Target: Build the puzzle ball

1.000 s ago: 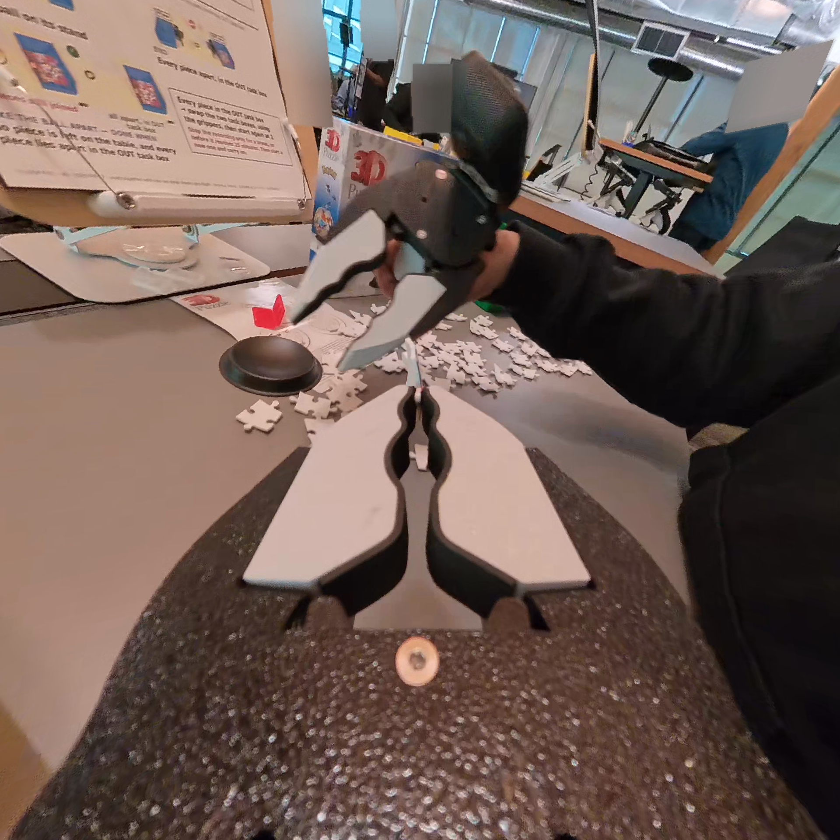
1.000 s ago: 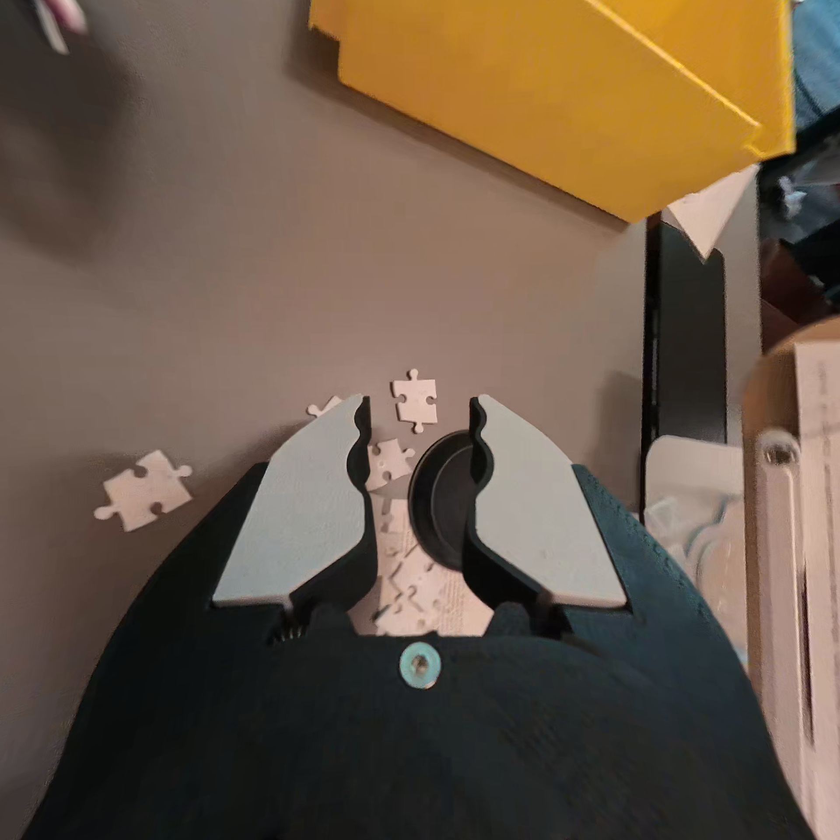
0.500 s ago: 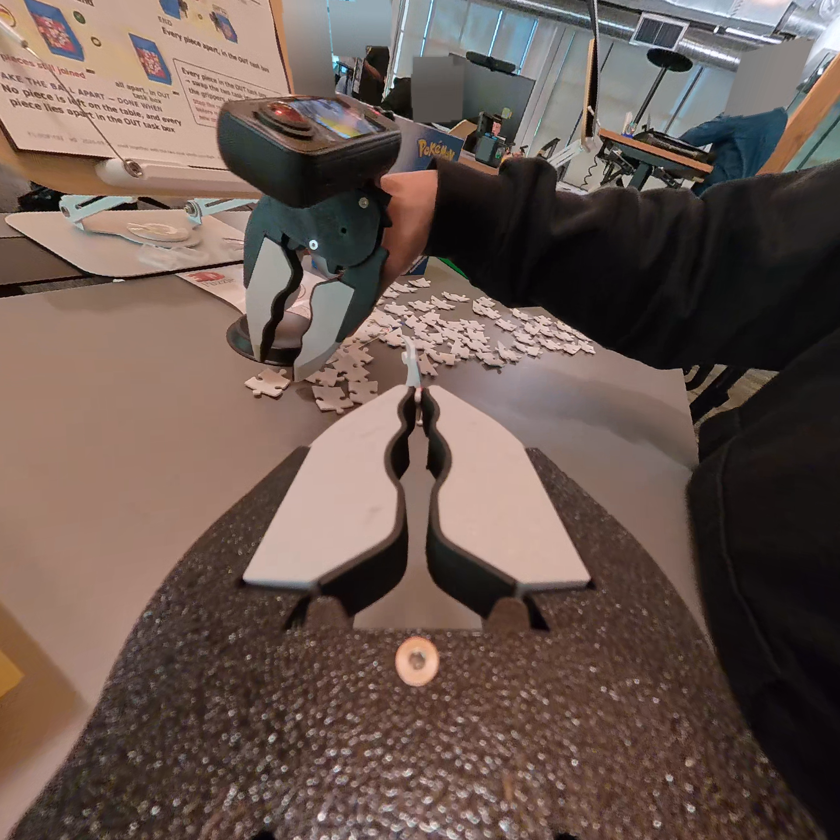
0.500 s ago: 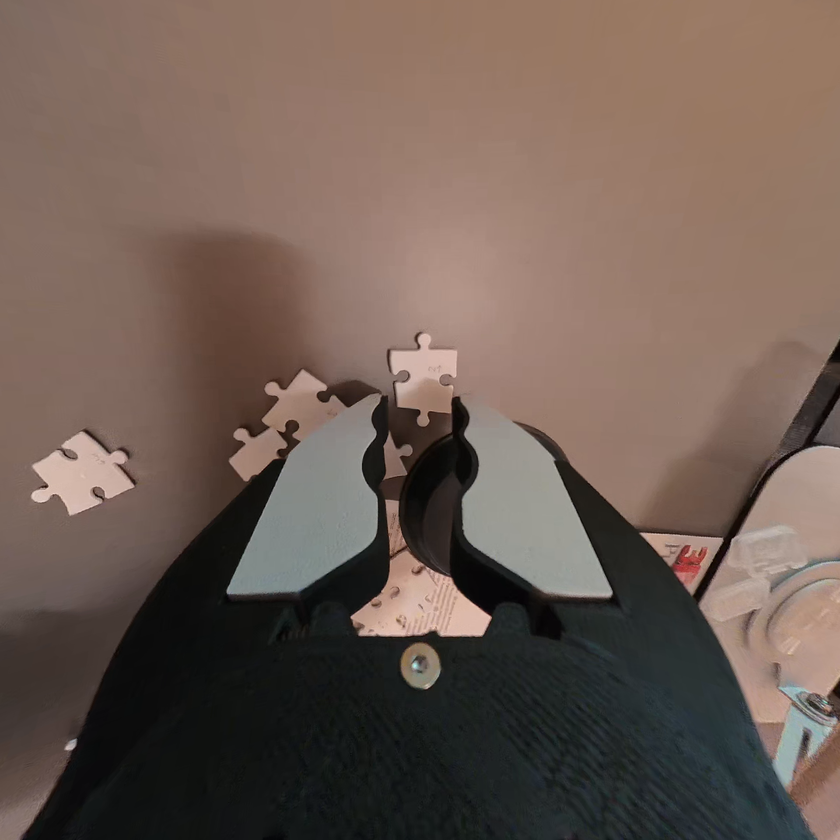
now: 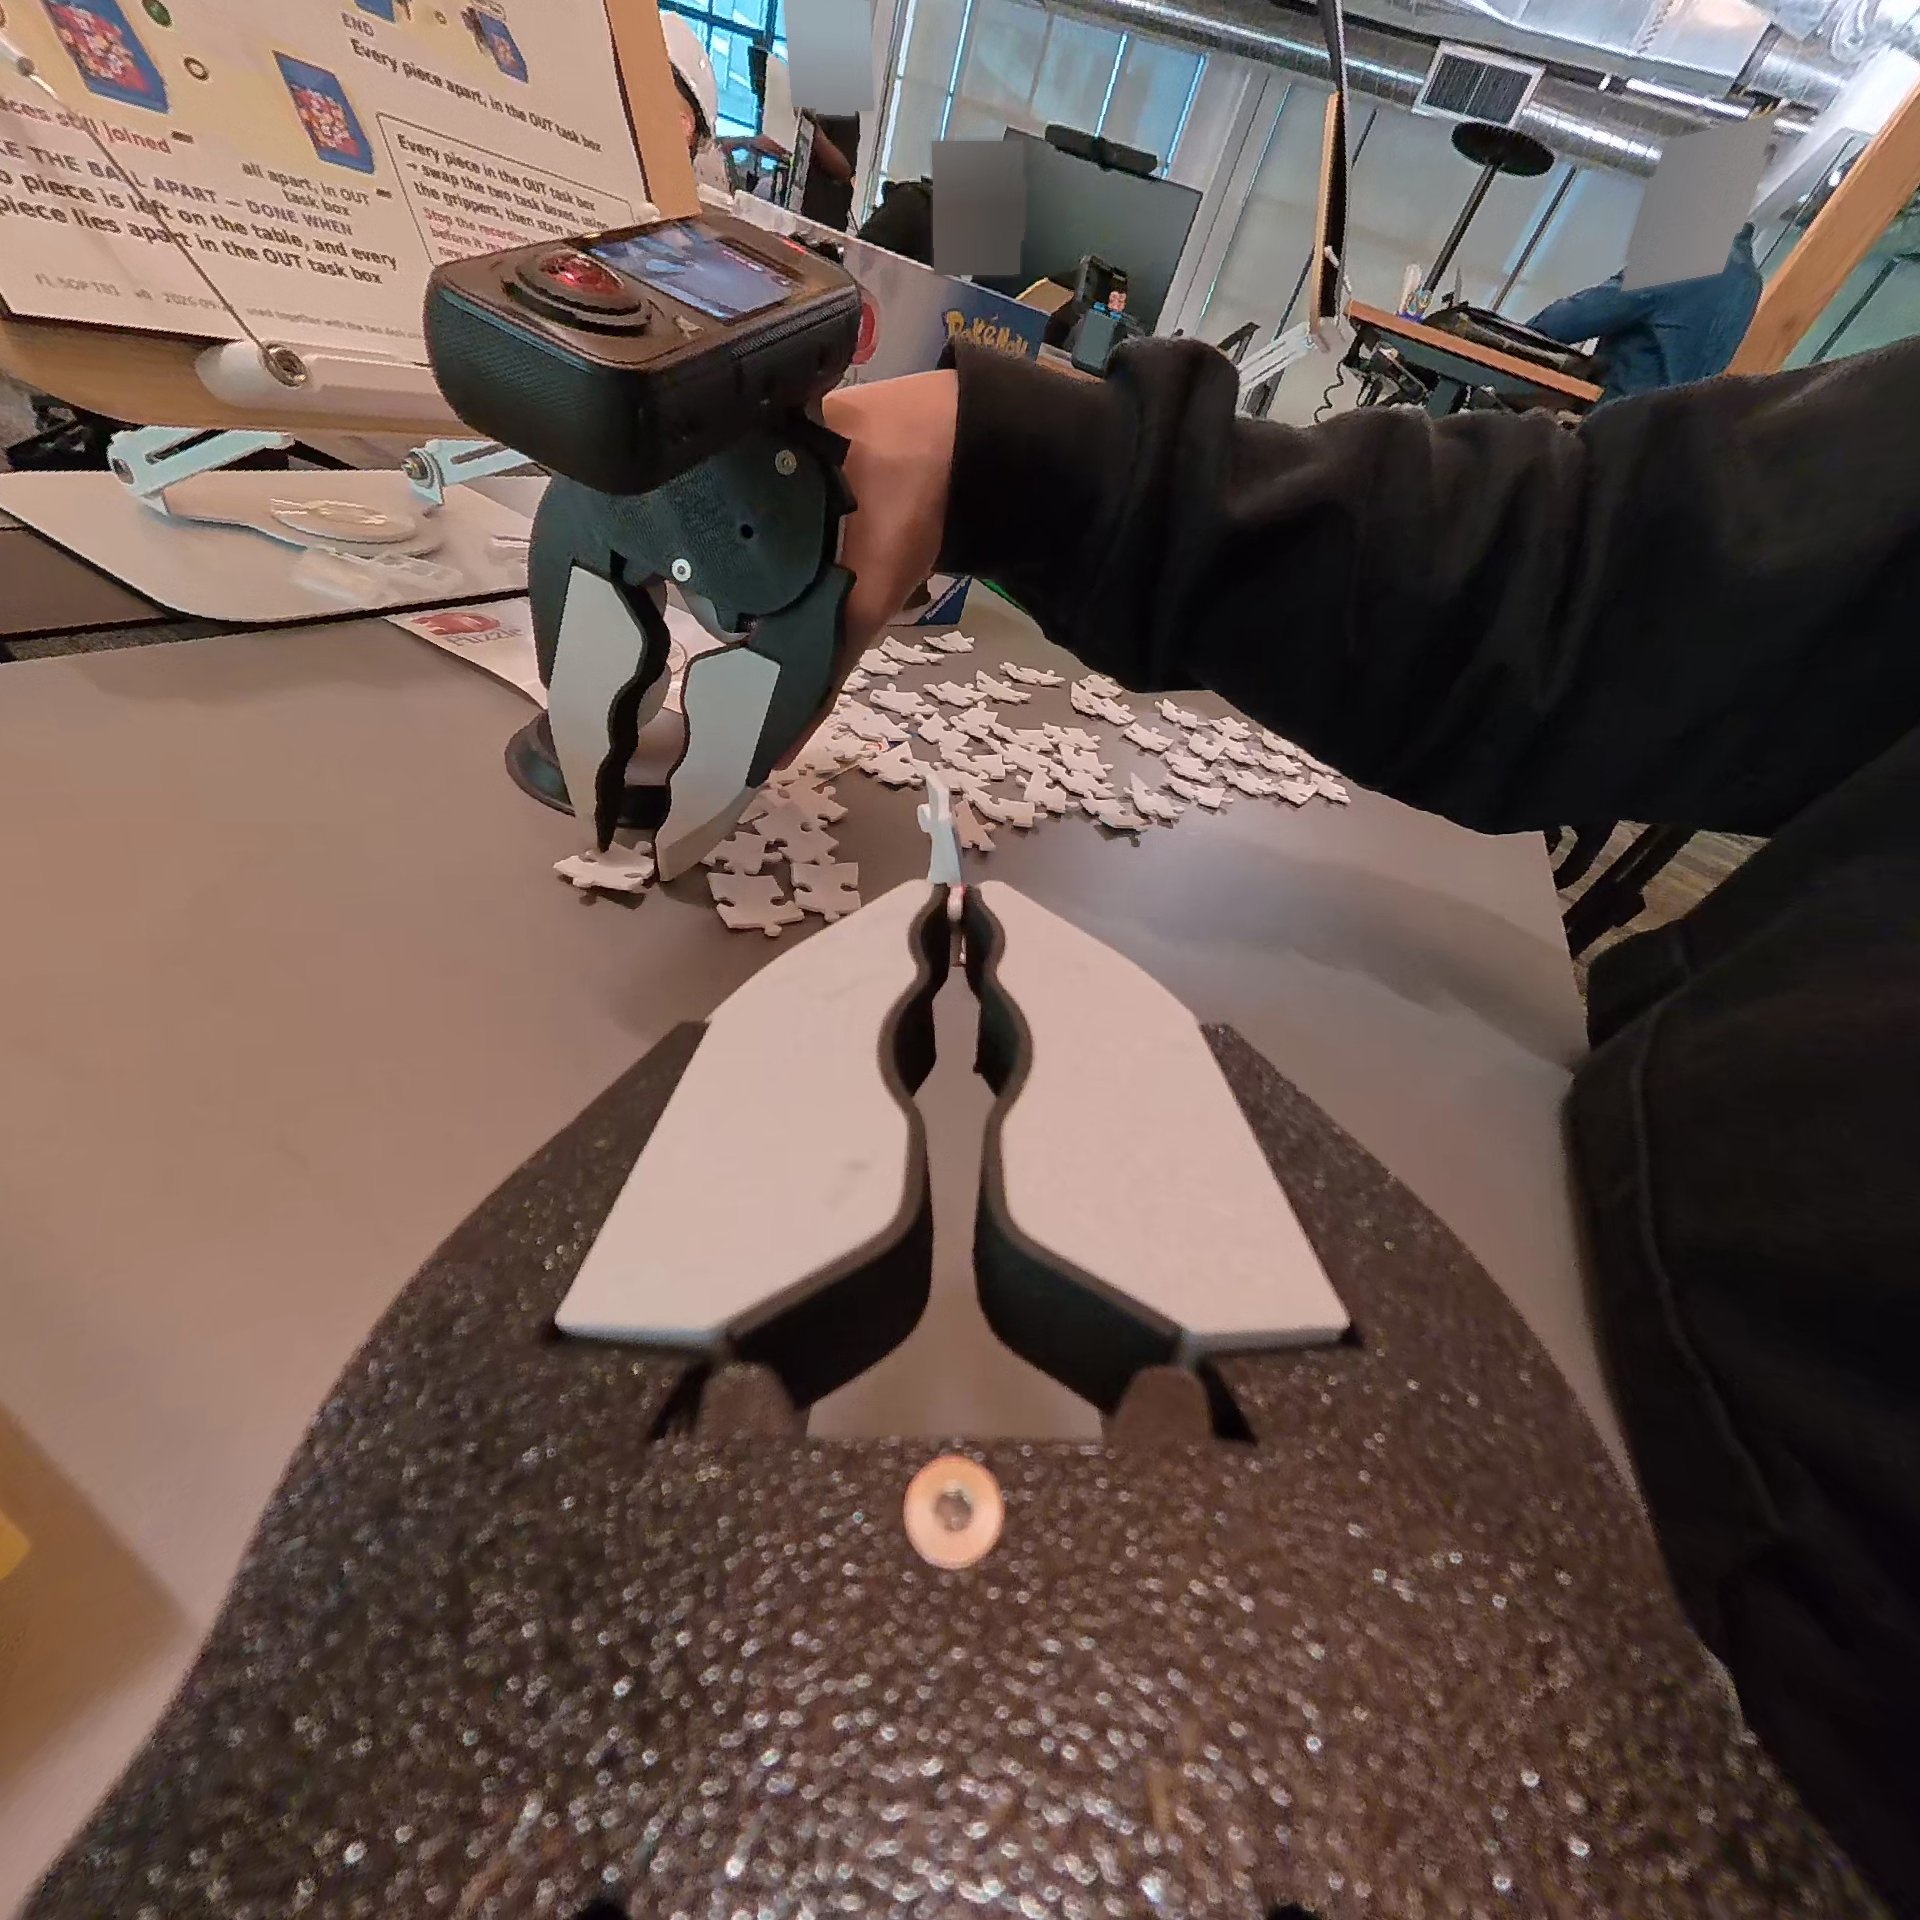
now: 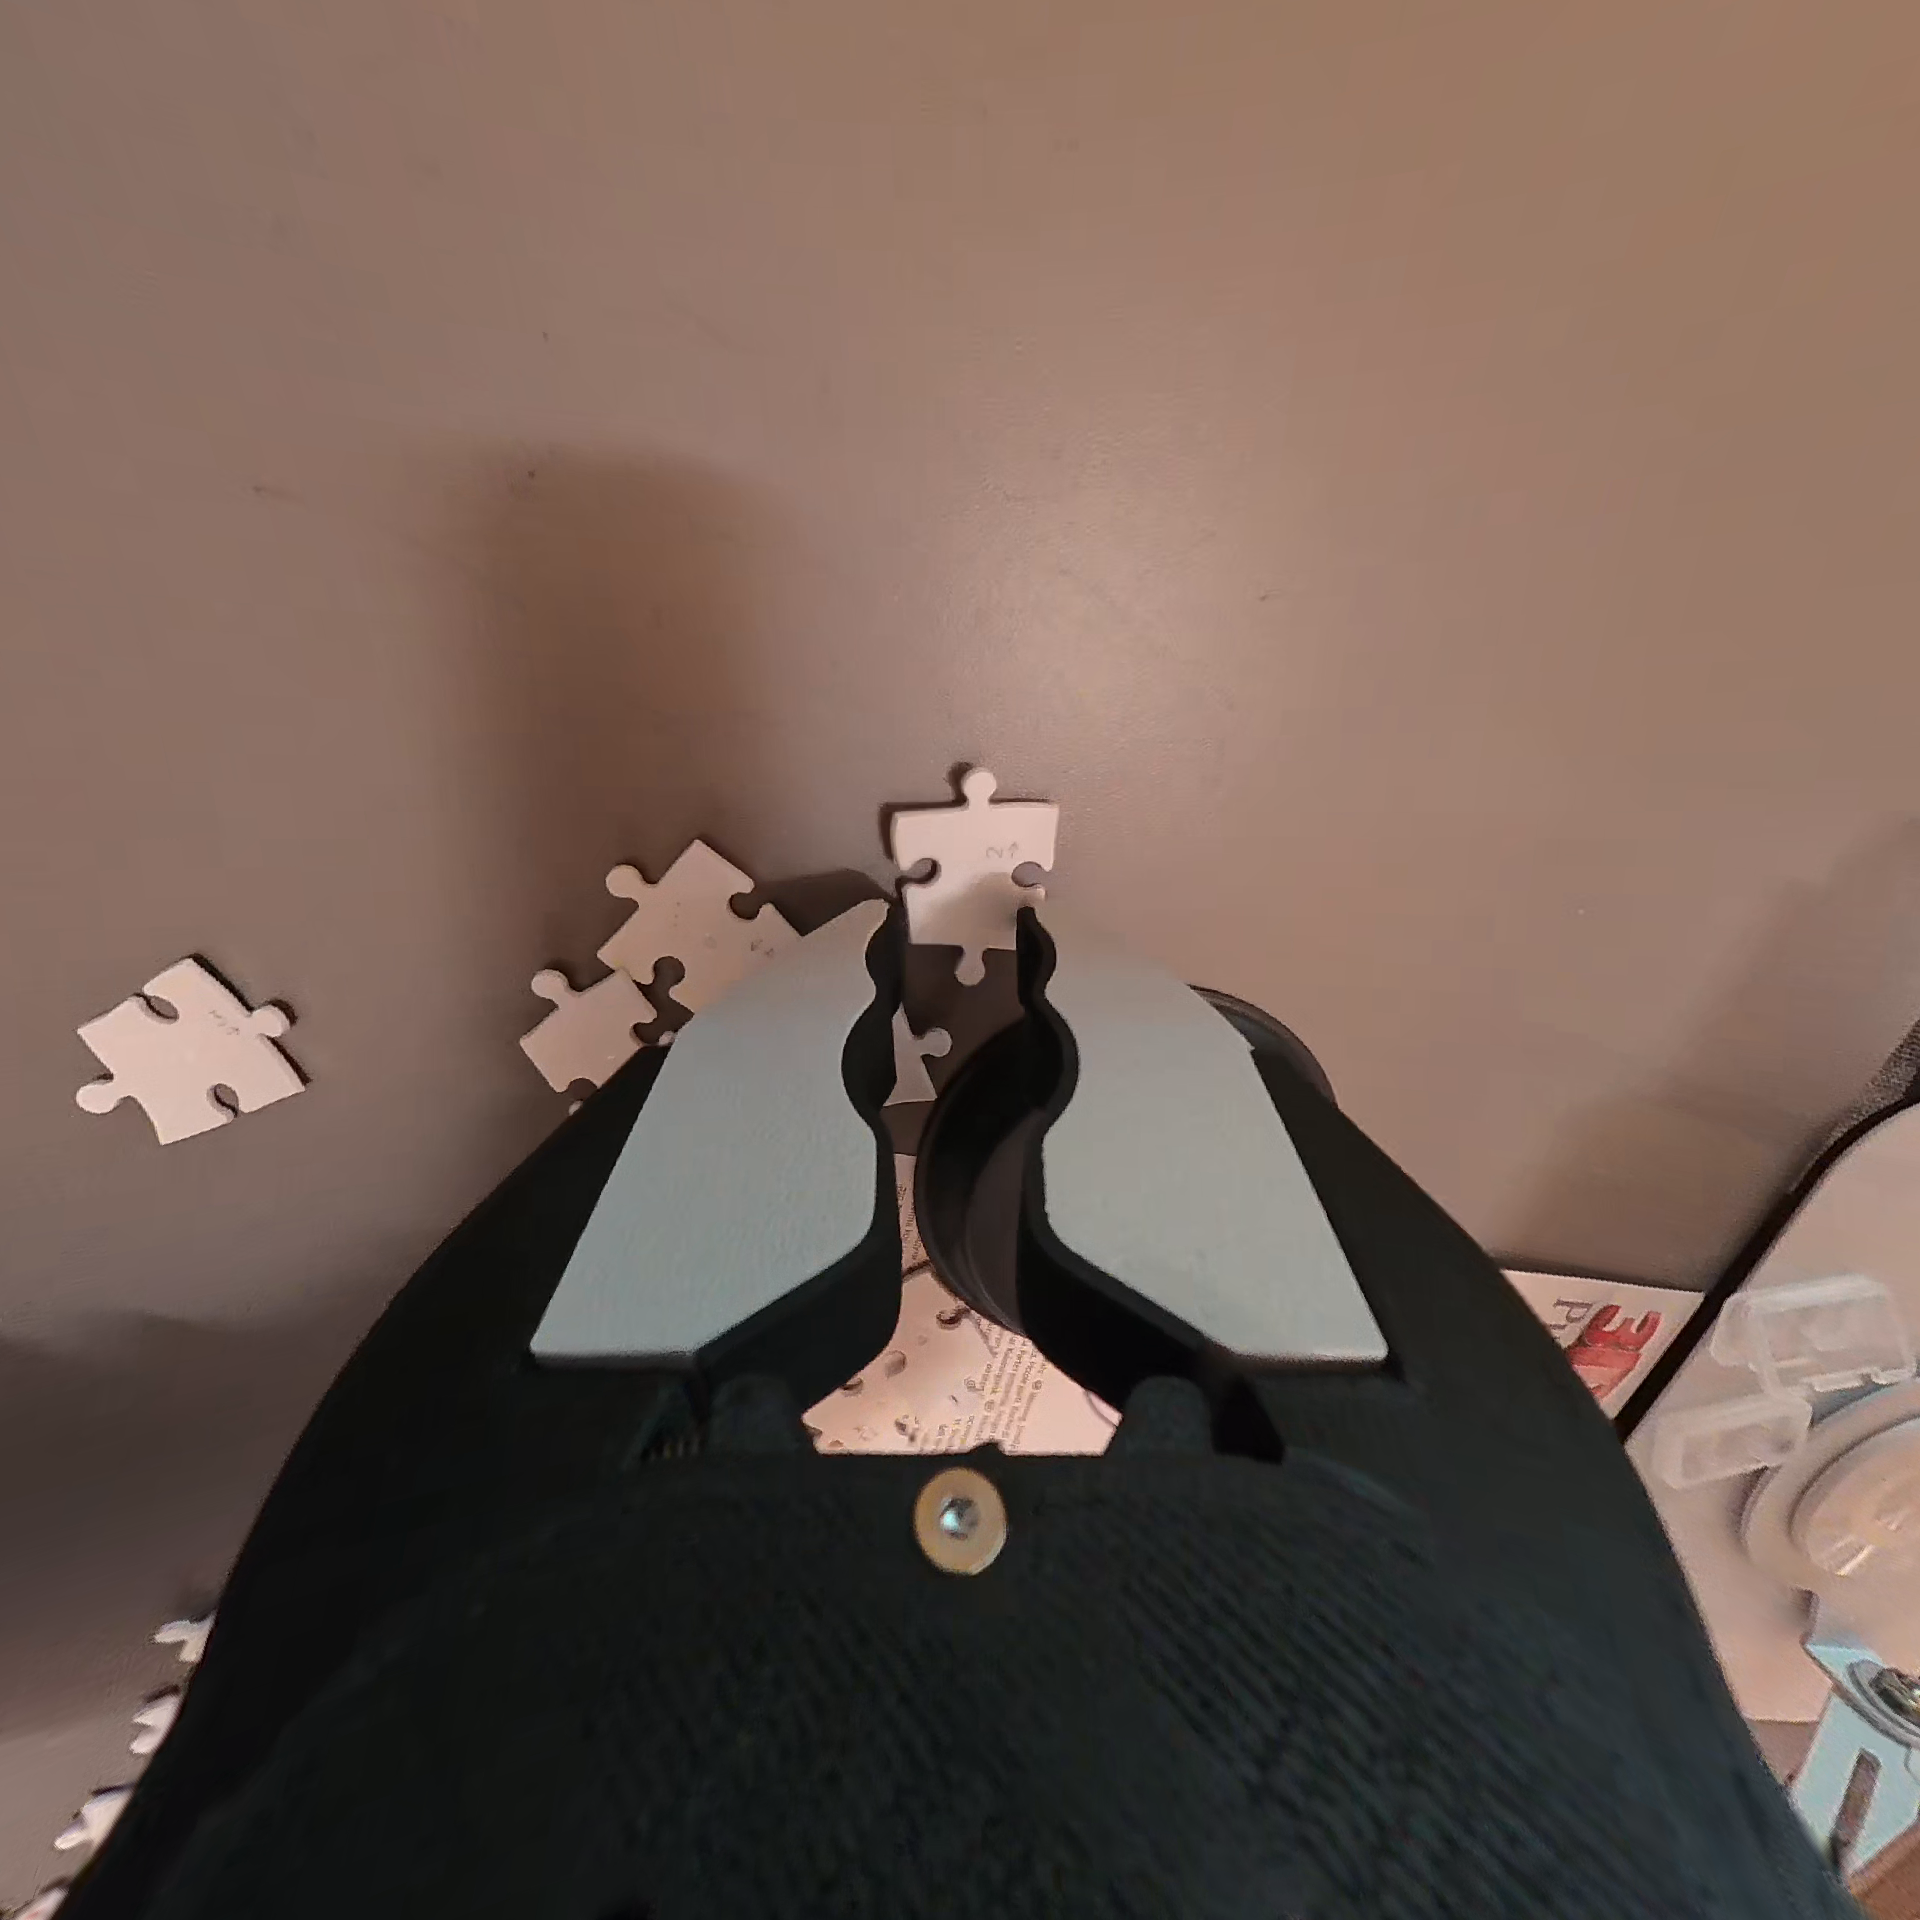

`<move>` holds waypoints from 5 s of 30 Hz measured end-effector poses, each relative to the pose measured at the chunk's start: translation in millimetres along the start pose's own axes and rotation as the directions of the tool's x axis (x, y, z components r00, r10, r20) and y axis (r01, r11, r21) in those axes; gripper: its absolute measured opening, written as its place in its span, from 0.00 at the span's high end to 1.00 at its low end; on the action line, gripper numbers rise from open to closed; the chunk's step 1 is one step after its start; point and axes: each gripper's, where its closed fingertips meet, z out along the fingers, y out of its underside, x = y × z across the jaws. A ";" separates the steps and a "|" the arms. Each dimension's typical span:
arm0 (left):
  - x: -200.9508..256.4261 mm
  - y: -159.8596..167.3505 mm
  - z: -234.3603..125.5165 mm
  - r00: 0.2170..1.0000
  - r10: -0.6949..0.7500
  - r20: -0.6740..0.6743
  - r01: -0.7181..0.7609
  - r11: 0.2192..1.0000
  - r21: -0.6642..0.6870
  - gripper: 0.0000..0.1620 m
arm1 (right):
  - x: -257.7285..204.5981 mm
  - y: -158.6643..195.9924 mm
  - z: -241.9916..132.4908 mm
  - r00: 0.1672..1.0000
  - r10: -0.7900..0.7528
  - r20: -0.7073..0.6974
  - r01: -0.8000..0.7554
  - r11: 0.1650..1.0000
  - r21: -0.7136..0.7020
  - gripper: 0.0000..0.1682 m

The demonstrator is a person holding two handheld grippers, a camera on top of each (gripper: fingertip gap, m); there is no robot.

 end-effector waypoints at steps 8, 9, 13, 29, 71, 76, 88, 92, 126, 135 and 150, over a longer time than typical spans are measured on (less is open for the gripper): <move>-2.3 0.2 -0.5 1.000 0.001 0.009 -0.001 1.000 0.002 0.99 | -0.2 -0.2 0.1 0.998 -0.070 0.012 0.070 0.997 -0.013 0.88; -2.5 0.0 -0.5 1.000 0.002 0.010 -0.002 1.000 0.003 0.99 | -0.3 -0.2 0.1 0.997 -0.074 0.012 0.074 0.997 -0.013 0.88; -2.5 -1.8 -1.1 1.000 0.002 0.010 -0.002 1.000 0.014 0.99 | -0.2 -0.5 0.2 0.995 -0.096 0.014 0.096 0.995 -0.010 0.89; -2.1 -9.5 -4.8 0.999 0.024 0.029 -0.026 0.999 0.047 0.99 | -4.9 -10.8 -37.2 0.991 0.036 0.133 -0.062 0.979 0.195 0.98; 65.6 -61.7 73.6 0.798 -0.370 -0.475 0.429 0.903 0.019 0.99 | -123.9 -0.6 -197.9 0.685 -0.135 0.716 -0.719 0.032 0.694 0.99; 64.6 -62.8 77.8 0.790 -0.391 -0.472 0.443 0.897 0.000 0.99 | -122.9 3.6 -188.3 0.688 -0.068 0.722 -0.711 0.134 0.690 0.99; 61.8 -64.5 83.6 0.811 -0.410 -0.417 0.430 0.901 -0.050 0.99 | -133.6 17.5 -164.6 0.796 0.083 0.600 -0.551 0.512 0.659 0.99; 64.0 -58.6 87.1 0.810 -0.427 -0.403 0.425 0.900 -0.099 0.99 | -140.3 19.3 -158.9 0.776 0.059 0.628 -0.557 0.534 0.637 0.99; 67.2 -62.9 91.7 0.763 -0.474 -0.441 0.494 0.866 -0.077 0.99 | -123.6 14.1 -199.3 0.646 -0.110 0.755 -0.719 0.245 0.651 0.99; 59.0 -75.4 87.0 0.776 -0.458 -0.434 0.510 0.860 0.004 0.99 | -123.8 9.7 -196.0 0.653 -0.115 0.748 -0.711 0.247 0.659 0.99; 43.8 -86.6 92.5 0.815 -0.458 -0.355 0.526 0.842 0.122 0.99 | -126.4 -19.4 -192.6 0.714 -0.152 0.684 -0.645 0.237 0.726 0.99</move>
